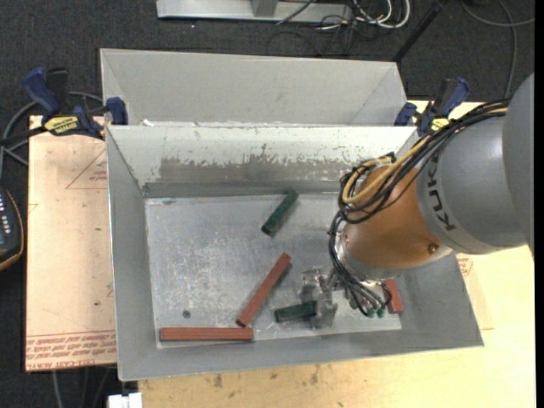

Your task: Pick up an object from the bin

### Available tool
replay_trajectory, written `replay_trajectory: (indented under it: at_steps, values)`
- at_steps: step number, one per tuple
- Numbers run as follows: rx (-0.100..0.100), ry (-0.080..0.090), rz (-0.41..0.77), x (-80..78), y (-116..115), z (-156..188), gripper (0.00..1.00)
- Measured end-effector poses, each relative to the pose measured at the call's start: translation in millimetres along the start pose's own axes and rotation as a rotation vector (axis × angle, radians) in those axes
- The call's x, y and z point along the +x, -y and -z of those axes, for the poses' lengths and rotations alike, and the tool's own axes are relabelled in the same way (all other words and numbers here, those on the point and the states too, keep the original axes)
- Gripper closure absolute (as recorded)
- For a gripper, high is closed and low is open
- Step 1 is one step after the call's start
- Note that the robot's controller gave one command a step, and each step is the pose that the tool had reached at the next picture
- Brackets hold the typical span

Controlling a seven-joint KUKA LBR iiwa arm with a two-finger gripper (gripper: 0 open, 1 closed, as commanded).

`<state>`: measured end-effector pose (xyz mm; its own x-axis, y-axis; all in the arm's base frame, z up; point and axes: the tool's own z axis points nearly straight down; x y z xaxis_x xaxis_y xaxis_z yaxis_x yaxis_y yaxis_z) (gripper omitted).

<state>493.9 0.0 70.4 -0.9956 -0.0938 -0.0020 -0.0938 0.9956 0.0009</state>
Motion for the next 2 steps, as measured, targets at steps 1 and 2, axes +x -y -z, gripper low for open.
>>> replay_trajectory:
  at_steps: [1, 2]
  values:
    - [0.001, 0.008, -0.018, -0.5, -6, 157, 1.00]
    - [0.000, 0.001, 0.281, -11.9, -5, 148, 1.00]
